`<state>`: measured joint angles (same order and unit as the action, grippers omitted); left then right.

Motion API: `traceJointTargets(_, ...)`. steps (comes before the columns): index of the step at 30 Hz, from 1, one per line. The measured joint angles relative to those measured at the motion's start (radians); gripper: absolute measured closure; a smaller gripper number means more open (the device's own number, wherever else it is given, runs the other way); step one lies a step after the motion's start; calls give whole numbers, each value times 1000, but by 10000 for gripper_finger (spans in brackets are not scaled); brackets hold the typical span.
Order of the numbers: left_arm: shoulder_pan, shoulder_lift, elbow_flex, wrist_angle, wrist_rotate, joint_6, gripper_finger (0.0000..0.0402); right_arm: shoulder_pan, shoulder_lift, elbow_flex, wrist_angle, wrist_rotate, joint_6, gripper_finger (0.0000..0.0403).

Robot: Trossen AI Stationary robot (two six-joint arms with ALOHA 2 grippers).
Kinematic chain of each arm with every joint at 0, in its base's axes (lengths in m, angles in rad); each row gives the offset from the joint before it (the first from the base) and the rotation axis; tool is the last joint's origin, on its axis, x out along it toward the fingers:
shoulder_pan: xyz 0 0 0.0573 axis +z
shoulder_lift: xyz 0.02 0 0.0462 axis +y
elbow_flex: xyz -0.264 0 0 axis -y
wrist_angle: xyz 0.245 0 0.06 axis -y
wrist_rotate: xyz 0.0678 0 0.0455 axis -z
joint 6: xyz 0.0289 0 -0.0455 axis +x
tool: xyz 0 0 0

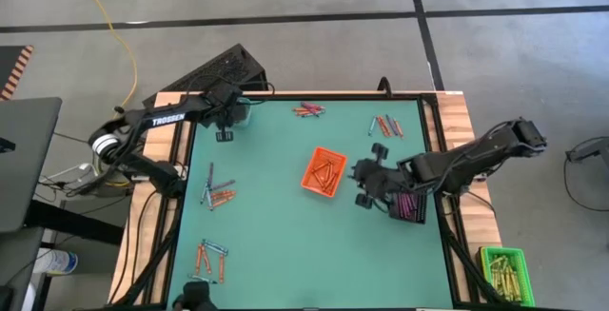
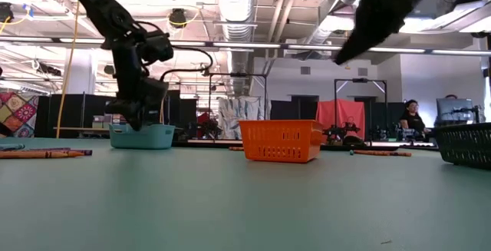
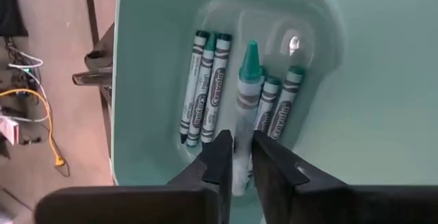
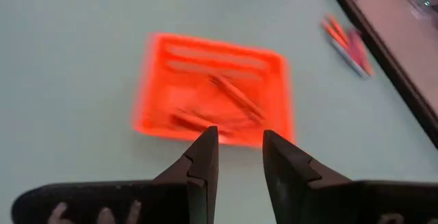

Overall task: Sort crayons
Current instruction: Put the blue crayon into the blue bin, then put the orange crayon into the orange bin

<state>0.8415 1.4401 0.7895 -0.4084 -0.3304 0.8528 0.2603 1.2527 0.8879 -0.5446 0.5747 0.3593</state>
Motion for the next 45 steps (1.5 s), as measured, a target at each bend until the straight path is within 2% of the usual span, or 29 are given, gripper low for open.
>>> traceJointTargets(6,0,-5,0,17,-32,-26,304,-117,-61,0,-364,55,219,296)
traceJointTargets(10,-18,-31,0,46,-35,-66,282,-210,-65,0,-487,53,277,295)
traceJointTargets(13,-65,-72,13,78,-23,-137,273,-297,-56,0,-480,35,260,295)
traceJointTargets(15,-110,-94,47,78,14,-217,271,-378,-43,0,-464,-21,223,295)
traceJointTargets(22,-322,-151,158,90,295,-431,270,-668,12,-49,-400,-191,92,295)
traceJointTargets(26,-468,-152,165,108,376,-464,270,-777,47,-61,-397,-237,50,295)
traceJointTargets(32,-688,-128,160,127,378,-529,270,-872,80,-62,-369,-238,-13,295)
traceJointTargets(38,-878,-129,83,265,367,-638,270,-980,103,-62,-357,-264,-78,295)
traceJointTargets(45,-1029,-128,3,349,238,-705,270,-1123,141,-62,-354,-332,-136,296)
